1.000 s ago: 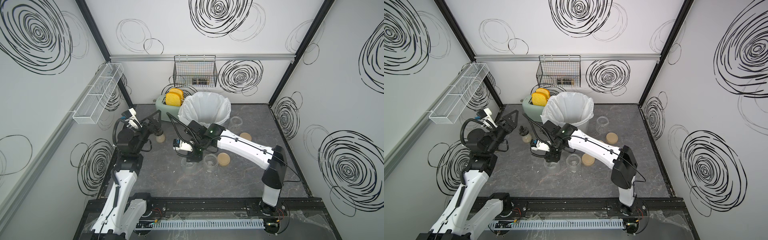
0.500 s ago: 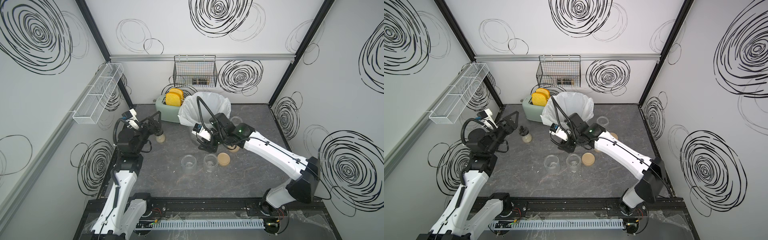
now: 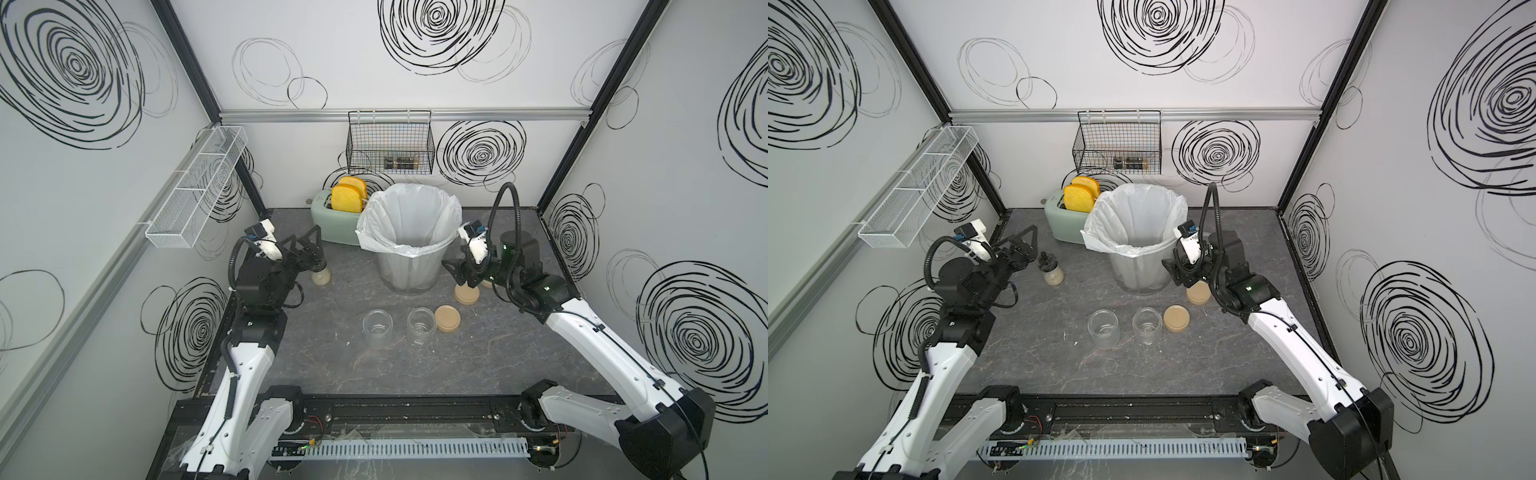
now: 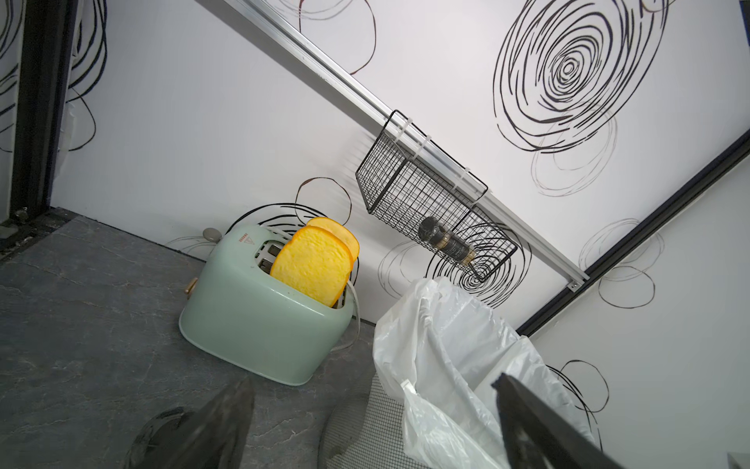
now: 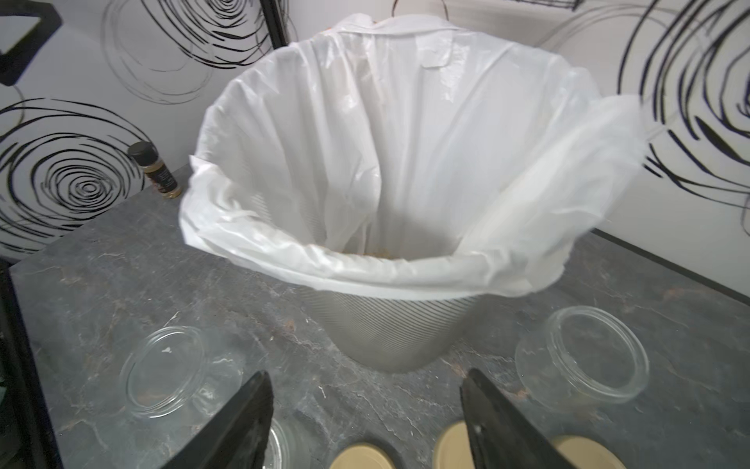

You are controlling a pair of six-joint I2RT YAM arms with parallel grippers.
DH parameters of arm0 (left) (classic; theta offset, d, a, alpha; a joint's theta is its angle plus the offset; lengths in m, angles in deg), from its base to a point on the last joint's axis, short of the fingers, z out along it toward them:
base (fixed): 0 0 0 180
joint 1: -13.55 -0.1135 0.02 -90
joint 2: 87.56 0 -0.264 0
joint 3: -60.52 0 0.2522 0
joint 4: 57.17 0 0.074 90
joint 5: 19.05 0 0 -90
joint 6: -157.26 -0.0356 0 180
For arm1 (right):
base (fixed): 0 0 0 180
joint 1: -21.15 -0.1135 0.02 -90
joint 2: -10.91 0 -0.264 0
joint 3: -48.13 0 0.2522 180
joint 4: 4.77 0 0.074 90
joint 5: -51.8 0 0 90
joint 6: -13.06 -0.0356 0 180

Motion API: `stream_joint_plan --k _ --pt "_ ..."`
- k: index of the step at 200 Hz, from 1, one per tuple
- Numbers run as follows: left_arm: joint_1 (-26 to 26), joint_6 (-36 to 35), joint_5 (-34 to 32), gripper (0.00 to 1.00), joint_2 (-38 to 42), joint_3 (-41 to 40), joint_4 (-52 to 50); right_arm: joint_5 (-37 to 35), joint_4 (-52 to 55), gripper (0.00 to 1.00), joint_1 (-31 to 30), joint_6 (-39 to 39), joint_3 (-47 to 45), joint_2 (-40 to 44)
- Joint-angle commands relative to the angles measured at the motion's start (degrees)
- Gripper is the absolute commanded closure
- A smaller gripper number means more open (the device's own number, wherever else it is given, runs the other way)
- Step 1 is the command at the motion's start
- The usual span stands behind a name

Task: Empty moldy rice from jars
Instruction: Reset both arms

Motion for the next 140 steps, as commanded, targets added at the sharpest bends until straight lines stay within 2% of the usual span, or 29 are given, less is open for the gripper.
stream_joint_plan --k 1,54,68,80,140 --pt "1.66 -5.57 -4.52 0.04 1.52 -0.69 1.82 -1.07 -5.70 0.22 3.30 -3.97 -3.61 1.97" --pt "5.11 -12.25 -10.36 0.04 1.94 -5.31 5.62 -2.09 -12.36 0.17 12.81 -9.25 -12.63 5.25" --pt "5.90 -13.83 -11.22 0.04 1.54 -6.08 6.19 -2.89 -13.94 0.11 14.84 -10.01 -14.67 5.97" --pt "6.53 -14.73 -12.37 0.04 1.57 -7.01 7.05 -3.65 -14.94 0.00 16.28 -10.48 -16.11 6.31" --pt "8.71 -18.60 -16.81 0.04 4.30 -13.53 13.67 -6.08 -17.75 0.02 20.73 -10.73 -20.65 6.71"
